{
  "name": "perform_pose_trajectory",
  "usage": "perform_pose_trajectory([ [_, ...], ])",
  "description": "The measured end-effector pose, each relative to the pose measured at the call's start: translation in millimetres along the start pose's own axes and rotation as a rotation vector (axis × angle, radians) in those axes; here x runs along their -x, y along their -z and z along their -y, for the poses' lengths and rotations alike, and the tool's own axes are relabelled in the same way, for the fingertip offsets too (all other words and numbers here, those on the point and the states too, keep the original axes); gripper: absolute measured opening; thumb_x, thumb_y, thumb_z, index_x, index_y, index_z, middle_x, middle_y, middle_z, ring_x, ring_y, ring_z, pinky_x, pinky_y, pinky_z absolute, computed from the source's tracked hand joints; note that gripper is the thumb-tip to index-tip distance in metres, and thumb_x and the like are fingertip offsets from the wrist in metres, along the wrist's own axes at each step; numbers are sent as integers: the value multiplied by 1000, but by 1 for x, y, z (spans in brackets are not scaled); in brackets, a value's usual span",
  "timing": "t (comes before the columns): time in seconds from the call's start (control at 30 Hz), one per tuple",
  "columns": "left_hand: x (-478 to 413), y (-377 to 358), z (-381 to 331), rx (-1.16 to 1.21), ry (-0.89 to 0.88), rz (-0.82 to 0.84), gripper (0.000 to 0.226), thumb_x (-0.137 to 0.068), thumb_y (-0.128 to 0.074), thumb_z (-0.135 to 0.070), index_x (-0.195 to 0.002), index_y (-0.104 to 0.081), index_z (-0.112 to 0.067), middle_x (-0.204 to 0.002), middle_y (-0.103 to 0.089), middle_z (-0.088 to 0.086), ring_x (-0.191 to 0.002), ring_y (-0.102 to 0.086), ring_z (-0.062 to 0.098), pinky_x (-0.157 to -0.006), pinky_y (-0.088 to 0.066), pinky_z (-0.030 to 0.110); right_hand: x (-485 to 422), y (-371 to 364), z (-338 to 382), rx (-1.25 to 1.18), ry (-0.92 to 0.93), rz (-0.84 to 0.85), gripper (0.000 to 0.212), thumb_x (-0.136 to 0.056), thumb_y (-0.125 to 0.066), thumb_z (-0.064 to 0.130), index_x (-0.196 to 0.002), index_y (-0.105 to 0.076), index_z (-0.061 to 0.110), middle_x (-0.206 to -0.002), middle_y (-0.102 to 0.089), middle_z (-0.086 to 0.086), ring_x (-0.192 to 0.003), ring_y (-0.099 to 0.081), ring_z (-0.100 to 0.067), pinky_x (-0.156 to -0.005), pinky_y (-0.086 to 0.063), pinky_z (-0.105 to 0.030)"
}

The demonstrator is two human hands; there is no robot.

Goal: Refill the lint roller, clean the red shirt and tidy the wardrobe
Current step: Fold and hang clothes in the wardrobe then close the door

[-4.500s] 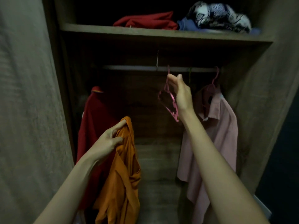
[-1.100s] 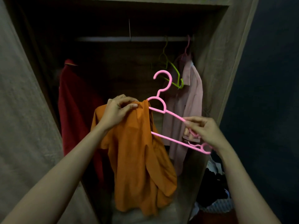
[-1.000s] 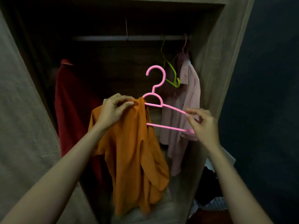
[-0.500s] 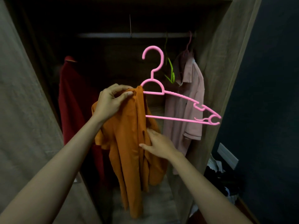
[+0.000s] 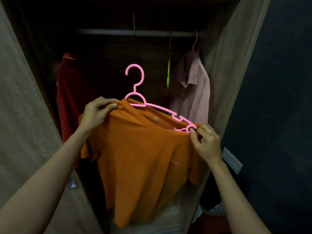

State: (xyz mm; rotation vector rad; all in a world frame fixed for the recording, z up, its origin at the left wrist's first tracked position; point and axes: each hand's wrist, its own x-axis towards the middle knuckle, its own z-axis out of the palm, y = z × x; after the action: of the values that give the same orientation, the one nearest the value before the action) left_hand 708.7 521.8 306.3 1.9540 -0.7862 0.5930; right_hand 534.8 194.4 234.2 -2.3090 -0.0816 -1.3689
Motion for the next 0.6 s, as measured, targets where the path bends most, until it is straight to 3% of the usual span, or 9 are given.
perform_pose_trajectory([
  [0.1,0,-6,4,-159,-65,82,26,-90,-64,-31,-107,-64,-52,-87,-58,-13,-90,-56,10,-96,-33,37,-9,5,2,-8,-12,-76,31,-93,-49,21,-72,-66,6,-69,-60,-3,-68,-46,-1,-66,-37,-4],
  [0.2,3,-20,3,-332,-92,125,22,-92,-61,-29,-113,-68,-34,-90,-57,-8,-95,-53,15,-92,-23,34,-20,7,7,-42,3,-86,32,-94,-48,19,-69,-64,7,-67,-57,-2,-65,-49,-6,-64,-38,-8],
  [0.3,7,-33,-2,-147,-17,7,19,-92,-62,-29,-109,-71,-29,-94,-62,-9,-94,-59,13,-96,-39,41,-24,1,18,-86,29,-32,31,-94,-49,21,-72,-65,6,-73,-58,-2,-69,-53,-10,-66,-46,-19],
  [0.4,7,-41,-10,73,62,-73,16,-92,-64,-22,-105,-70,-26,-99,-66,-4,-95,-62,9,-93,-50,30,-25,-4,23,-74,25,-23,24,-93,-52,25,-82,-65,9,-87,-59,-4,-84,-55,-12,-77,-48,-25],
  [0.5,6,-44,-13,126,68,-63,15,-92,-63,-20,-105,-70,-23,-103,-67,1,-94,-61,6,-87,-47,12,-27,-3,20,137,9,-131,18,-90,-57,31,-99,-65,18,-109,-56,-4,-104,-48,-16,-94,-35,-33],
  [0.6,2,-45,-12,140,66,-38,17,-92,-63,-20,-106,-71,-19,-102,-67,4,-95,-62,11,-83,-45,7,-30,1,12,241,-113,-133,40,-89,-58,38,-127,-51,27,-135,-43,-2,-126,-37,-19,-107,-21,-39],
])
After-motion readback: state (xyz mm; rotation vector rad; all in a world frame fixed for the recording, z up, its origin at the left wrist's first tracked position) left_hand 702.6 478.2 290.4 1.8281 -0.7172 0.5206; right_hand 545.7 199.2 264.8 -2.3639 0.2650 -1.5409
